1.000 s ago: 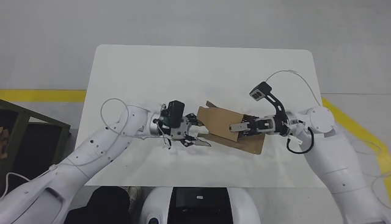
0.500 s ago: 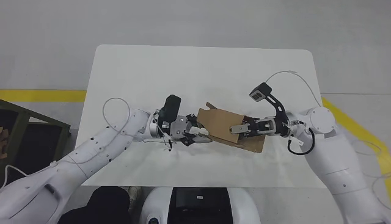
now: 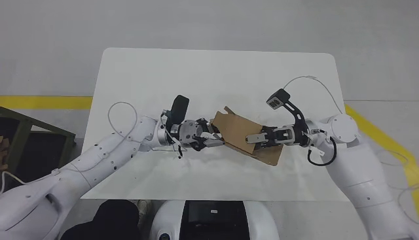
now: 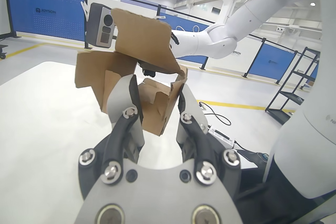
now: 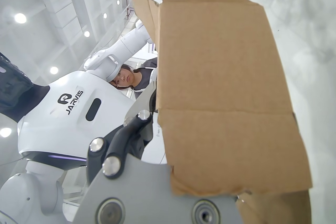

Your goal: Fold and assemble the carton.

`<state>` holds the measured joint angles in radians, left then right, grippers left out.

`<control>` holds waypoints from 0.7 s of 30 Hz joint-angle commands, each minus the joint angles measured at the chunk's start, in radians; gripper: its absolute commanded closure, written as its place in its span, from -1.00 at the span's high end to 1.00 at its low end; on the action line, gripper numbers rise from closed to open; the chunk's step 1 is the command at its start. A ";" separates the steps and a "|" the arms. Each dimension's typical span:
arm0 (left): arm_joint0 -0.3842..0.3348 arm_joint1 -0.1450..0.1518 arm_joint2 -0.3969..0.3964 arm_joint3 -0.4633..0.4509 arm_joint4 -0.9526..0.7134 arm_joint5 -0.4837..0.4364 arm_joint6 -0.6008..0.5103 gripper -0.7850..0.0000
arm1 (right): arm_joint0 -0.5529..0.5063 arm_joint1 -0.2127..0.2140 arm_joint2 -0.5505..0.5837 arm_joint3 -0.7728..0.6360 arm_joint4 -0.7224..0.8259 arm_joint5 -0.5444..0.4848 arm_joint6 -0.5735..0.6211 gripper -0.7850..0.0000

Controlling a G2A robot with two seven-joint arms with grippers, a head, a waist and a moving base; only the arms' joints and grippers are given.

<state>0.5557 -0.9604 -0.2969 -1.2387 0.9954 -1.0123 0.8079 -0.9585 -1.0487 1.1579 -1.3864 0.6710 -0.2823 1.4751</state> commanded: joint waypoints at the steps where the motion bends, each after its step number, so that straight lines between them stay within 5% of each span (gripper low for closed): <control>1: -0.001 0.001 0.005 -0.004 -0.013 0.000 0.000 -0.22 | 0.001 0.000 -0.001 0.001 0.000 -0.001 0.000 -1.00; 21: 0.000 0.023 0.052 -0.010 -0.122 0.000 0.000 -0.33 | 0.001 0.001 0.002 0.001 0.000 0.003 -0.001 -1.00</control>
<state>0.5553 -0.9382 -0.2453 -1.2511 0.8788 -1.0123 0.8080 -0.9577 -1.0477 1.1604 -1.3847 0.6704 -0.2804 1.4725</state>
